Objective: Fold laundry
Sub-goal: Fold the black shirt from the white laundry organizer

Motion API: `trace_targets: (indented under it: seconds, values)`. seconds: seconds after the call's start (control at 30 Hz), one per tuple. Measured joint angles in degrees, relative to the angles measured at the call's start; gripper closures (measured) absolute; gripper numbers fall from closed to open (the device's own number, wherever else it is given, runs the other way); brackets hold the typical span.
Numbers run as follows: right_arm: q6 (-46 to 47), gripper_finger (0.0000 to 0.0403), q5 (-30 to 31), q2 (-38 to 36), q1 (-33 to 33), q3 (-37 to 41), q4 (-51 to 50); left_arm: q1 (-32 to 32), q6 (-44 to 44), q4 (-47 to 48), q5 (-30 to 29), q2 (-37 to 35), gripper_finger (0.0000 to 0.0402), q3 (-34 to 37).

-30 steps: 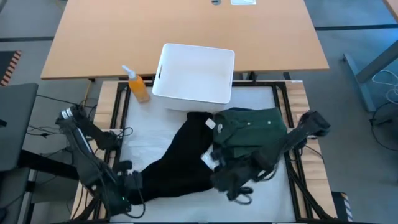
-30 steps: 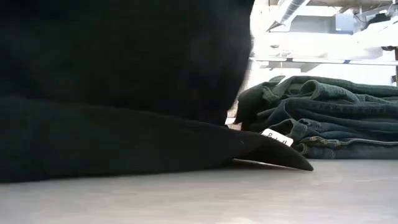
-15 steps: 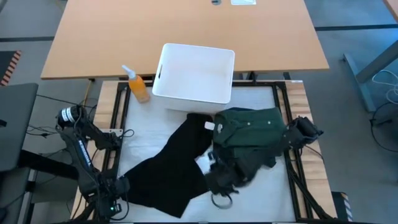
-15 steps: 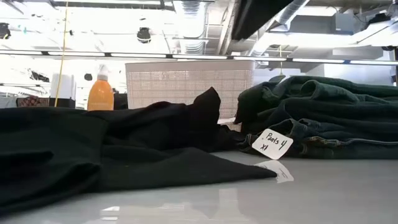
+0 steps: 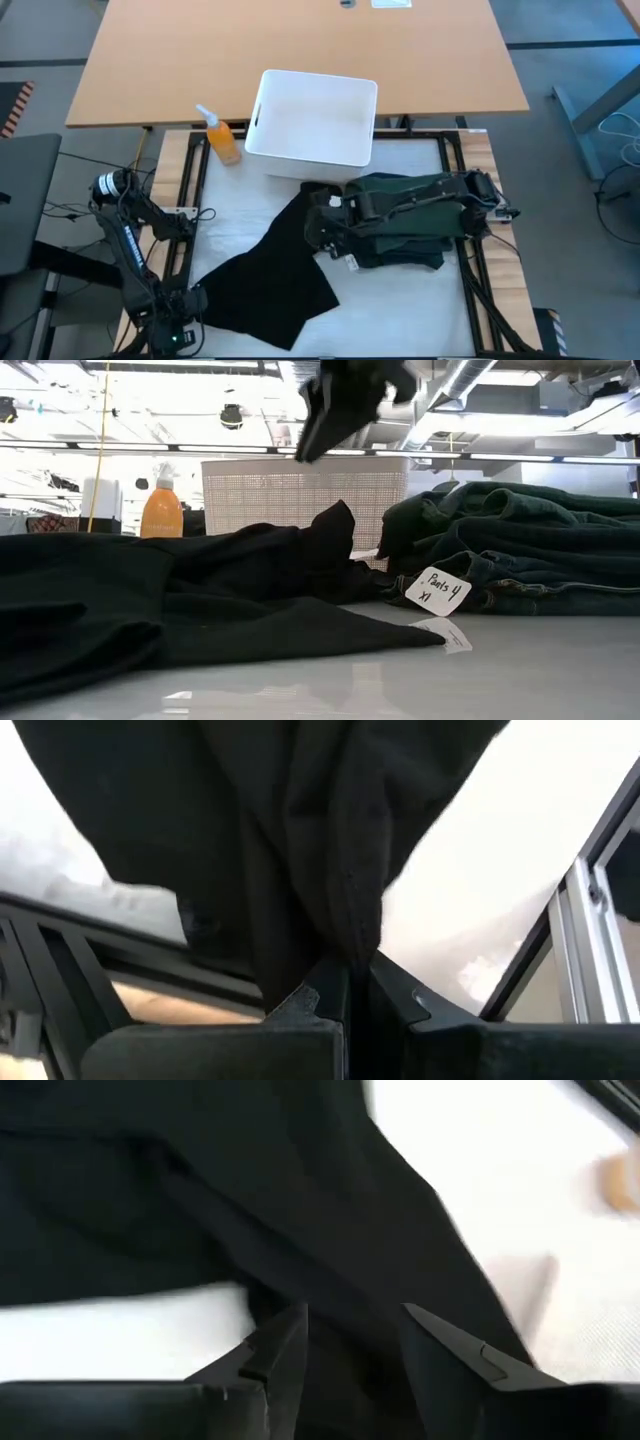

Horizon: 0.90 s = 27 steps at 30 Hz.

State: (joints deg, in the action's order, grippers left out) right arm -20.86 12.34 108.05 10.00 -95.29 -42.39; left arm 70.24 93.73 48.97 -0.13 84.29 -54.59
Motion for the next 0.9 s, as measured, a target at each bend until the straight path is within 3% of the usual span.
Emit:
trace_targets:
  seconds: [0.17,0.3,0.4,0.7,0.9]
  values:
    - [-3.76,0.0219,-2.85,0.00,4.61,1.91,4.45,0.43,-2.40,0.03,-5.44,0.00,0.0401,0.00]
    - [-8.57,0.0219,4.13,0.13,8.69,8.59,14.22,0.43,-4.83,-0.29,-6.92,0.00,0.0388,0.00]
    - [-9.60,0.0219,8.22,0.10,9.90,12.69,20.61,0.47,-5.88,-0.21,-5.27,0.00,0.0357,0.00]
    - [-8.14,0.0224,10.07,0.06,9.17,22.15,33.97,2.58,-2.40,-0.37,-2.87,0.09,0.0246,0.00]
    - [-8.46,0.0225,9.68,0.07,8.54,26.04,39.17,3.50,-1.62,-0.57,-5.07,0.16,0.0210,0.00]
